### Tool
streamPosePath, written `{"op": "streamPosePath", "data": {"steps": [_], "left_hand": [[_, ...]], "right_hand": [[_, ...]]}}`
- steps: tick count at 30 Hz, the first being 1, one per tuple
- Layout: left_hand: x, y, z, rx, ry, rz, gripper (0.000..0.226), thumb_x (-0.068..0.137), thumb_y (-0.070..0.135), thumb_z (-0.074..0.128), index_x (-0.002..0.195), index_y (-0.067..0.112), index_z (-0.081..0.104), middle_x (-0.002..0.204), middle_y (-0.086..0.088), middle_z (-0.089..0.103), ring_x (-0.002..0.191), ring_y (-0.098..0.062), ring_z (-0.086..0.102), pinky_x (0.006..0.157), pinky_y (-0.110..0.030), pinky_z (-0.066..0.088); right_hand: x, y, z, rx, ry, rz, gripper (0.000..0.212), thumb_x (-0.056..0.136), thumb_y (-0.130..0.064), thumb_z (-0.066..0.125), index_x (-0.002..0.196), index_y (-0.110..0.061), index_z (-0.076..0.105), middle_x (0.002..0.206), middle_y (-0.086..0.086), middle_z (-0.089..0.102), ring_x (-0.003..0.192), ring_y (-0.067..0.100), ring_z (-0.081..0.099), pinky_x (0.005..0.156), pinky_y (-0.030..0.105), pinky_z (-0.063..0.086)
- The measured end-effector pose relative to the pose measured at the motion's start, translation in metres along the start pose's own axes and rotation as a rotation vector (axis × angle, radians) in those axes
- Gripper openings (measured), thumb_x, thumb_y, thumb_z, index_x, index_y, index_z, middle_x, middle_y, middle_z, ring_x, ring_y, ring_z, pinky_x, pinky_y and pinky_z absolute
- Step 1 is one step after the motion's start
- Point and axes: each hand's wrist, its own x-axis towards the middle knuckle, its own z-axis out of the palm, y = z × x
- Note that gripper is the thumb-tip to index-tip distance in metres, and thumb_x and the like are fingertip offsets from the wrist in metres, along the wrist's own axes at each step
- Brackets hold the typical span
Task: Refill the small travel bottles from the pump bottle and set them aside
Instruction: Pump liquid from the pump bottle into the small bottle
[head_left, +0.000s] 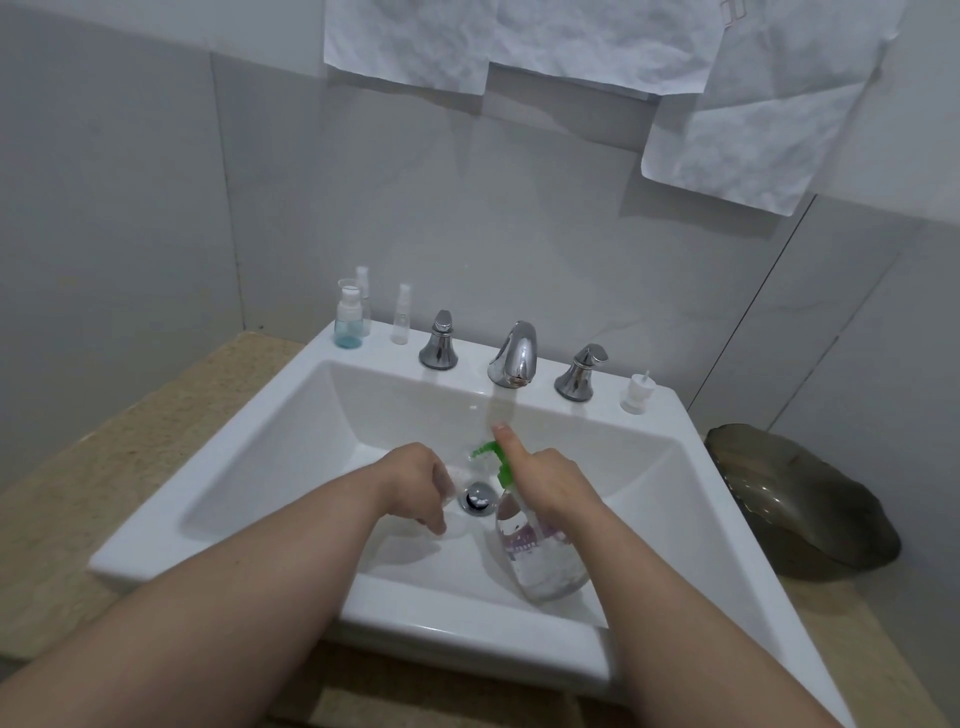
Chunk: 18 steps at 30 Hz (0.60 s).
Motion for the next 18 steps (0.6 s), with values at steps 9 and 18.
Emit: {"op": "streamPosePath", "data": {"steps": [9, 18], "left_hand": [[0.0042, -0.0060, 0.0012, -0.070, 0.037, -0.069, 0.028, 0.066, 0.007, 0.091, 0.089, 0.014, 0.076, 0.092, -0.007, 0.078, 0.071, -0.016, 0.070, 0.078, -0.026, 0.059], [0.0027, -0.0036, 0.0036, -0.035, -0.001, -0.011, 0.023, 0.078, -0.002, 0.077, 0.088, 0.013, 0.064, 0.087, -0.013, 0.070, 0.051, -0.014, 0.065, 0.047, -0.023, 0.050]], "right_hand": [[0.0006, 0.0022, 0.0007, 0.050, -0.038, -0.007, 0.086, 0.087, -0.085, 0.031, 0.110, -0.012, 0.069, 0.069, 0.000, 0.077, 0.090, 0.021, 0.067, 0.087, 0.038, 0.057], [-0.0026, -0.0021, -0.0030, 0.089, 0.047, -0.022, 0.054, 0.095, -0.058, 0.042, 0.081, -0.010, 0.062, 0.076, 0.002, 0.063, 0.070, 0.020, 0.060, 0.061, 0.030, 0.044]]}}
